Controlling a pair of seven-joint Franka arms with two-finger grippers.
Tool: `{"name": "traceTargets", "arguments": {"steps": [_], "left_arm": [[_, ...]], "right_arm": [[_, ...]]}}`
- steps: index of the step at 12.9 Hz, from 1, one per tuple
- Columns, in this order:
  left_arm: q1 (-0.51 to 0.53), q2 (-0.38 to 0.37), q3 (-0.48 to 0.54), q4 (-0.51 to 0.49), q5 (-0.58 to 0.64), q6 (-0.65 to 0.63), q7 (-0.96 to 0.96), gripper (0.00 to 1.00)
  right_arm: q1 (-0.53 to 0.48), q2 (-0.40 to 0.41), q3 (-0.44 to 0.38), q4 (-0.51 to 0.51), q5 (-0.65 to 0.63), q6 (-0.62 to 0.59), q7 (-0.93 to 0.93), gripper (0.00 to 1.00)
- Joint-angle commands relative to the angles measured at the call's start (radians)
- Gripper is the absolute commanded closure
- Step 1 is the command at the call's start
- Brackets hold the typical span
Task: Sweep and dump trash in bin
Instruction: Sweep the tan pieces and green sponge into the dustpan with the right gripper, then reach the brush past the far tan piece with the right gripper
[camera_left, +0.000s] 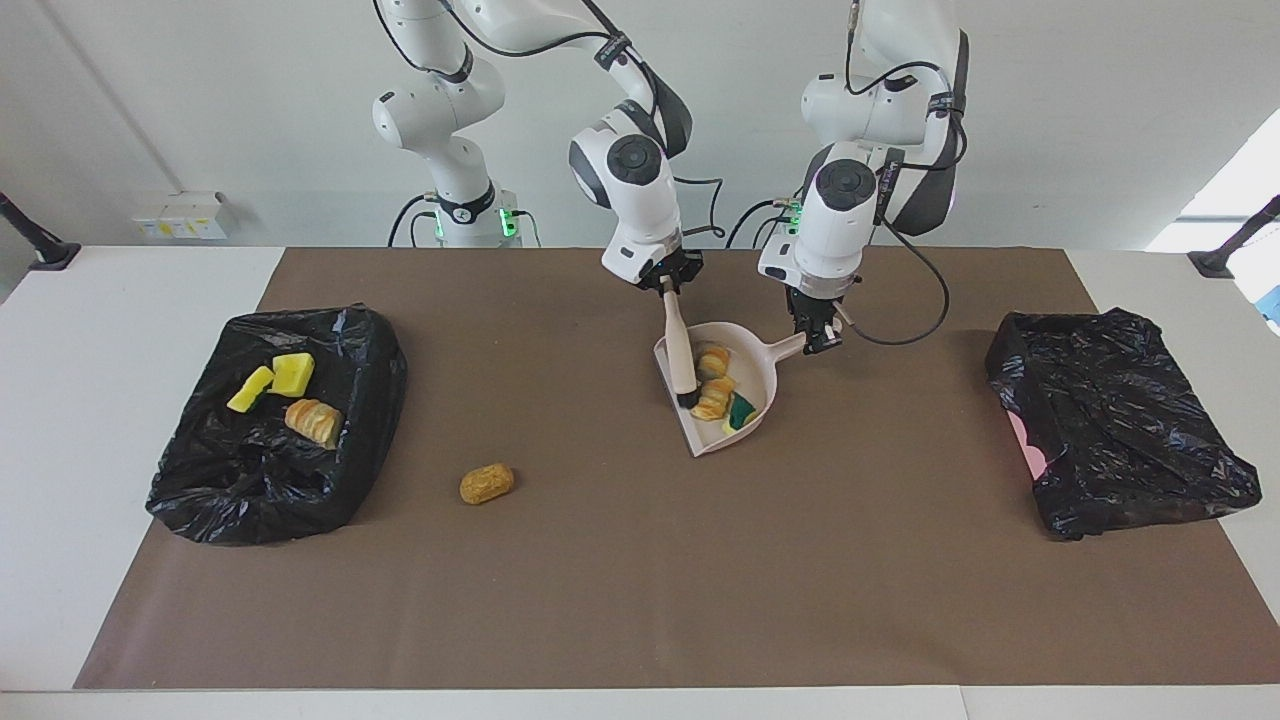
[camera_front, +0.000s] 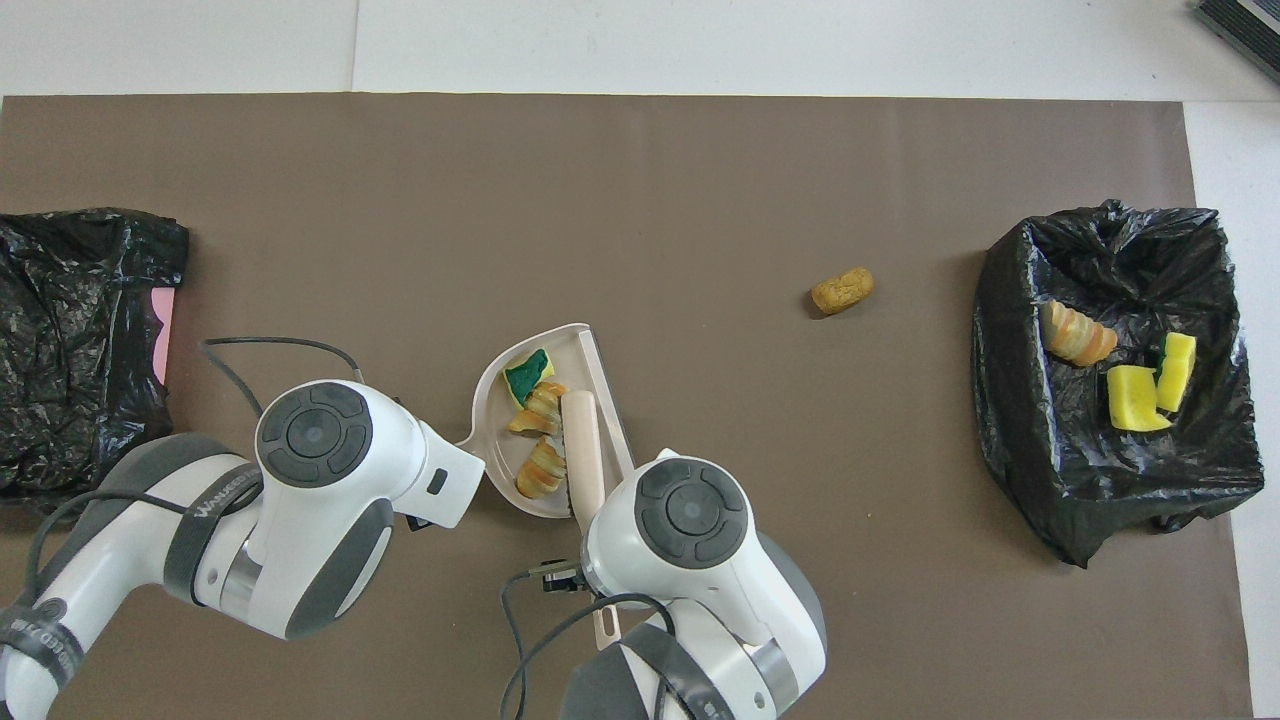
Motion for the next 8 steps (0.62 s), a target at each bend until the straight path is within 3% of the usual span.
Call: {"name": "traceTargets", "arguments": {"steps": [1,4,8], "left_arm": [[-0.008,0.016,0.009,0.001,-0.036,0.052,-0.092,1.00],[-0.027,0.022,0.008,0.007,-0.057,0.112,-0.178,1.00],[-0.062,0.024,0.006,0.012,-0.060,0.121,-0.204,1.00]], "right_arm": [[-0.104,-0.008,-0.002,0.091,-0.078,-0.138,-0.040,1.00],[-0.227,0.018,0.000,0.165,-0.244,-0.239,-0.060,1.00],[-0.398,0.053,0.000,0.163,-0.470,-0.209,-0.161,1.00]]}}
